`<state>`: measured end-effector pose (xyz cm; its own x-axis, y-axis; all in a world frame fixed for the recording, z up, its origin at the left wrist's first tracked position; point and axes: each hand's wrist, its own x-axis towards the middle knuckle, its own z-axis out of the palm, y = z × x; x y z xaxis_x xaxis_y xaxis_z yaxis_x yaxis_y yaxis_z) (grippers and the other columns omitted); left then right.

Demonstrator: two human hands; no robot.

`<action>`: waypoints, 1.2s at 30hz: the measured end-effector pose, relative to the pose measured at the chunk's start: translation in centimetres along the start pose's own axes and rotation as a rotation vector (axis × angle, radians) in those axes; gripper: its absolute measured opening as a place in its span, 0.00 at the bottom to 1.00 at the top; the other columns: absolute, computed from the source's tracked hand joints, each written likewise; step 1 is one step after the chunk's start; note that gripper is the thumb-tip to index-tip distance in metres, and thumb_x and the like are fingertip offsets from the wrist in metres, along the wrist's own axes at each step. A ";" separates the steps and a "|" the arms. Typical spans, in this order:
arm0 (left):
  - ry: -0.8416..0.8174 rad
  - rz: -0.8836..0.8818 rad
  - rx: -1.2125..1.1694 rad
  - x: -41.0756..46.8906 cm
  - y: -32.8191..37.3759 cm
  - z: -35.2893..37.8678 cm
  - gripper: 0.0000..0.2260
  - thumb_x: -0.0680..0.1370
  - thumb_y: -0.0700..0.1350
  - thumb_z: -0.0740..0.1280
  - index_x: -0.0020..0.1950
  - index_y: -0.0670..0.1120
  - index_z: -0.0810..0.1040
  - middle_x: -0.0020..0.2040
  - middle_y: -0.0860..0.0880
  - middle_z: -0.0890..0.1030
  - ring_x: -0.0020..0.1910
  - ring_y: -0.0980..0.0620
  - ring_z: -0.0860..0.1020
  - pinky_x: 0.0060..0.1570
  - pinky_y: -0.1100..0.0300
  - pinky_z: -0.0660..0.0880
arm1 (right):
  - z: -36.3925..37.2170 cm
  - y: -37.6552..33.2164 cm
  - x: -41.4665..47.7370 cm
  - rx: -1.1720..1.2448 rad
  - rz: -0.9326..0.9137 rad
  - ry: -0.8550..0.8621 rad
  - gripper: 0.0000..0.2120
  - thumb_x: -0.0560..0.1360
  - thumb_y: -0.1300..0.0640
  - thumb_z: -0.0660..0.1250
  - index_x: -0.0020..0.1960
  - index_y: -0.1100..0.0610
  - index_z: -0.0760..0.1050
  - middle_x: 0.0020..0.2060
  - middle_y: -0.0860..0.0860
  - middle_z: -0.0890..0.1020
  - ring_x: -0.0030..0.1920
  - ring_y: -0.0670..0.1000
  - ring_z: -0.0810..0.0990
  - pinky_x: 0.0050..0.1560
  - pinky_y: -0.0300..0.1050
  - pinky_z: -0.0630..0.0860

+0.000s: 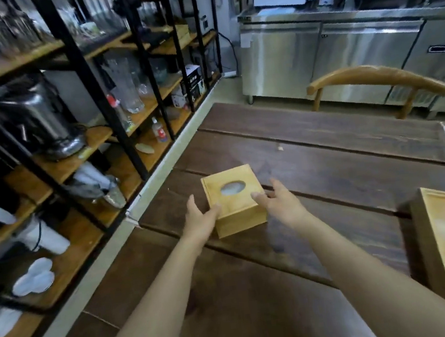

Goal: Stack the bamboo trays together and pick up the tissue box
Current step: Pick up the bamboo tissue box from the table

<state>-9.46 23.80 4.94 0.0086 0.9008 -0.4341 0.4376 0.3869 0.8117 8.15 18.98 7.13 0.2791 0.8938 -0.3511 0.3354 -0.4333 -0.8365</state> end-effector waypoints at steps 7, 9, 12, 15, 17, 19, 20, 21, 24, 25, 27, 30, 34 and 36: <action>-0.164 0.007 -0.278 0.7 -0.7 0.6 0.21 0.76 0.54 0.65 0.68 0.54 0.69 0.62 0.51 0.77 0.56 0.52 0.75 0.53 0.55 0.72 | 1.1 1.0 0.5 0.160 0.101 0.157 0.33 0.74 0.45 0.63 0.72 0.59 0.58 0.60 0.63 0.77 0.52 0.60 0.81 0.52 0.56 0.79; -0.174 0.018 -0.267 1.0 -0.6 0.1 0.18 0.76 0.53 0.65 0.65 0.52 0.73 0.56 0.53 0.79 0.51 0.55 0.76 0.45 0.60 0.72 | 0.8 1.1 0.6 0.220 0.158 0.101 0.34 0.74 0.45 0.64 0.74 0.53 0.52 0.50 0.63 0.81 0.38 0.58 0.84 0.35 0.52 0.81; -0.194 0.032 -0.247 1.3 -0.5 -0.5 0.14 0.76 0.53 0.66 0.61 0.52 0.76 0.47 0.58 0.78 0.46 0.61 0.75 0.38 0.64 0.70 | 1.1 0.9 0.8 0.248 0.224 0.021 0.42 0.72 0.46 0.68 0.74 0.39 0.41 0.61 0.64 0.76 0.37 0.60 0.84 0.28 0.51 0.80; -0.235 0.010 -0.219 1.5 -0.2 -0.9 0.13 0.76 0.53 0.66 0.59 0.54 0.76 0.47 0.58 0.79 0.46 0.59 0.76 0.40 0.61 0.72 | 1.2 0.6 1.0 0.245 0.264 -0.040 0.42 0.70 0.47 0.71 0.71 0.35 0.45 0.64 0.65 0.73 0.38 0.63 0.84 0.31 0.56 0.82; -0.274 -0.095 -0.289 1.3 0.2 -1.1 0.13 0.75 0.51 0.67 0.60 0.54 0.76 0.49 0.54 0.79 0.48 0.54 0.76 0.47 0.53 0.74 | 1.2 0.4 0.9 0.272 0.285 -0.067 0.36 0.70 0.47 0.71 0.69 0.39 0.52 0.59 0.65 0.76 0.40 0.64 0.84 0.37 0.60 0.83; -0.287 -0.200 -0.407 1.2 0.5 -1.3 0.14 0.76 0.47 0.68 0.61 0.52 0.75 0.50 0.51 0.79 0.48 0.50 0.77 0.45 0.51 0.76 | 1.7 0.0 0.5 0.258 0.268 -0.077 0.29 0.72 0.50 0.69 0.64 0.44 0.55 0.57 0.63 0.76 0.42 0.65 0.83 0.37 0.57 0.83; -0.280 -0.219 -0.438 1.1 0.6 -1.5 0.15 0.75 0.45 0.68 0.61 0.51 0.75 0.48 0.50 0.80 0.47 0.49 0.78 0.42 0.52 0.77 | 2.1 -0.2 0.2 0.244 0.253 -0.076 0.26 0.73 0.51 0.69 0.62 0.46 0.55 0.58 0.62 0.76 0.43 0.64 0.83 0.35 0.54 0.83; -0.269 -0.219 -0.438 1.0 0.7 -2.0 0.14 0.75 0.45 0.68 0.60 0.50 0.75 0.47 0.50 0.80 0.46 0.50 0.78 0.40 0.53 0.76 | 2.6 -0.3 -0.2 0.240 0.237 -0.071 0.25 0.73 0.52 0.68 0.61 0.47 0.55 0.59 0.61 0.75 0.43 0.63 0.83 0.32 0.51 0.83; -0.219 -0.170 -0.342 0.5 0.3 -4.2 0.09 0.74 0.46 0.70 0.54 0.53 0.76 0.46 0.52 0.79 0.45 0.52 0.77 0.39 0.53 0.74 | 4.1 -0.6 -1.6 0.293 0.181 -0.059 0.24 0.73 0.54 0.68 0.60 0.51 0.55 0.59 0.61 0.74 0.41 0.59 0.83 0.28 0.46 0.82; -0.204 -0.153 -0.311 0.1 0.0 -5.3 0.09 0.74 0.47 0.70 0.53 0.53 0.77 0.47 0.52 0.79 0.47 0.51 0.76 0.40 0.52 0.74 | 4.7 -0.8 -2.1 0.299 0.159 -0.064 0.23 0.73 0.55 0.69 0.58 0.52 0.57 0.58 0.61 0.75 0.41 0.59 0.83 0.29 0.47 0.82; -0.162 -0.127 -0.259 -0.8 -0.9 -7.4 0.08 0.74 0.49 0.70 0.52 0.53 0.76 0.51 0.50 0.77 0.50 0.49 0.75 0.39 0.52 0.74 | 6.3 -1.4 -3.0 0.274 0.127 -0.091 0.21 0.73 0.54 0.69 0.55 0.52 0.58 0.54 0.63 0.76 0.40 0.60 0.84 0.33 0.51 0.83; -0.092 -0.085 -0.208 -2.8 -2.6 -10.6 0.10 0.73 0.51 0.70 0.52 0.52 0.74 0.49 0.52 0.76 0.51 0.49 0.74 0.36 0.55 0.71 | 9.0 -2.4 -4.4 0.269 0.110 -0.153 0.20 0.72 0.55 0.70 0.54 0.52 0.60 0.50 0.62 0.78 0.35 0.57 0.86 0.33 0.51 0.83; 0.003 -0.093 -0.185 -6.1 -5.3 -15.1 0.09 0.73 0.53 0.70 0.48 0.51 0.74 0.48 0.52 0.78 0.48 0.51 0.76 0.41 0.53 0.74 | 13.1 -3.4 -7.0 0.356 0.108 -0.274 0.19 0.71 0.57 0.72 0.54 0.56 0.63 0.48 0.62 0.79 0.31 0.54 0.85 0.29 0.49 0.82; 0.041 -0.141 -0.187 -7.8 -6.7 -17.4 0.14 0.73 0.53 0.70 0.55 0.51 0.74 0.50 0.50 0.78 0.53 0.47 0.75 0.49 0.46 0.75 | 15.2 -4.0 -8.6 0.361 0.124 -0.307 0.20 0.70 0.56 0.72 0.54 0.55 0.63 0.50 0.62 0.77 0.32 0.56 0.84 0.29 0.49 0.81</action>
<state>-28.09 17.62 9.68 -0.0792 0.8410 -0.5352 0.2573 0.5359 0.8041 -9.25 14.74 7.13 0.0006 0.8542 -0.5200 -0.0318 -0.5197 -0.8538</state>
